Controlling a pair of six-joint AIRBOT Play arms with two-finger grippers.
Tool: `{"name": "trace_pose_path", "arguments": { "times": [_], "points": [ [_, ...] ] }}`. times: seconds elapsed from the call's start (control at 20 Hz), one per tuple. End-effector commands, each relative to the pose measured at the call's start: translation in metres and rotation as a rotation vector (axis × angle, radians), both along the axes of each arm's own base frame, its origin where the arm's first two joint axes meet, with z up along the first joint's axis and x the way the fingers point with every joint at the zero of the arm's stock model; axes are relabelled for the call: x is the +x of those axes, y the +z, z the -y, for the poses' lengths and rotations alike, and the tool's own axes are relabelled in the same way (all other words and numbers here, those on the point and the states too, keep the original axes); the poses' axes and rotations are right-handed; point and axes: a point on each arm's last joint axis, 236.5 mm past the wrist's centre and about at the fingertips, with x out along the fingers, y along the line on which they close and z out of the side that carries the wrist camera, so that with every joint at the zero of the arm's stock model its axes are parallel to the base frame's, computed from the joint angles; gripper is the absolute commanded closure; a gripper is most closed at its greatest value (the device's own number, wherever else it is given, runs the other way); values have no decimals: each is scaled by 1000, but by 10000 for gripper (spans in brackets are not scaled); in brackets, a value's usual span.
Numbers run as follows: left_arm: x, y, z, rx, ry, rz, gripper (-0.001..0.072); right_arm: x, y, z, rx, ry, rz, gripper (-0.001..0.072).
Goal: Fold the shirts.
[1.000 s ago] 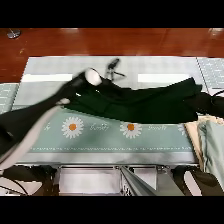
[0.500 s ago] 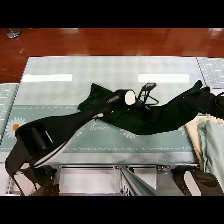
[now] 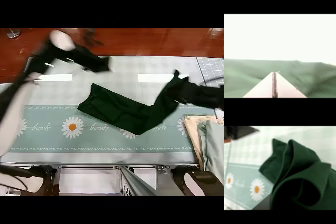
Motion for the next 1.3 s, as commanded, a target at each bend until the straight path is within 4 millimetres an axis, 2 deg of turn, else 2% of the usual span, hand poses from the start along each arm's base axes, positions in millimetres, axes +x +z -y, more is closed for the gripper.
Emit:
{"name": "trace_pose_path", "arguments": {
  "times": [0.0, 0.1, 0.2, 0.3, 0.4, 0.45, 0.5, 0.55, 0.65, 0.7, 0.8, 0.9, 0.95, 1.0, 1.05, 1.1, 1.2, 1.25],
  "points": [
    [0, 91, -142, 47, 261, 208, 675, 39, -6, -88, 32, 145, 5, 692],
    [-29, 134, -182, 61, 352, 350, 675, 61, -27, -146, 25, 244, -40, 692],
    [-66, 152, -198, 71, 403, 432, 675, 78, -55, -197, 15, 318, -85, 692],
    [-96, 148, -198, 64, 429, 463, 674, 91, -89, -239, 6, 362, -130, 692],
    [-114, 128, -193, 42, 435, 441, 675, 99, -128, -267, 7, 370, -197, 682],
    [-118, 113, -192, 38, 435, 414, 675, 101, -145, -277, 26, 369, -245, 475],
    [-120, 98, -191, 38, 434, 382, 674, 104, -156, -280, 43, 366, -278, 115],
    [-121, 84, -190, 41, 432, 348, 674, 112, -158, -273, 50, 357, -292, 89],
    [-121, 65, -191, 48, 431, 304, 674, 128, -136, -230, 72, 349, -324, 90],
    [-121, 59, -192, 55, 432, 293, 674, 132, -116, -194, 65, 358, -326, 90],
    [-124, 50, -193, 69, 427, 273, 674, 123, -76, -108, -68, 376, -296, 91],
    [-126, 40, -192, 70, 425, 248, 674, 101, -65, -3, -422, 246, -251, 91],
    [-128, 34, -190, 66, 422, 232, 674, 90, -67, 42, -555, 106, -234, 91],
    [-129, 27, -188, 60, 417, 214, 674, 76, -74, 72, -601, -57, -207, 91],
    [-132, 19, -184, 58, 407, 197, 674, 60, -90, 83, -554, -191, -192, 92],
    [-135, 11, -177, 53, 391, 177, 674, 46, -116, 80, -419, -324, -199, 92],
    [-143, -6, -161, 37, 351, 138, 674, 26, -168, 56, -77, -497, -280, 93],
    [-147, -12, -152, 36, 325, 123, 674, 18, -192, 49, 2, -526, -331, 95]
  ]
}}
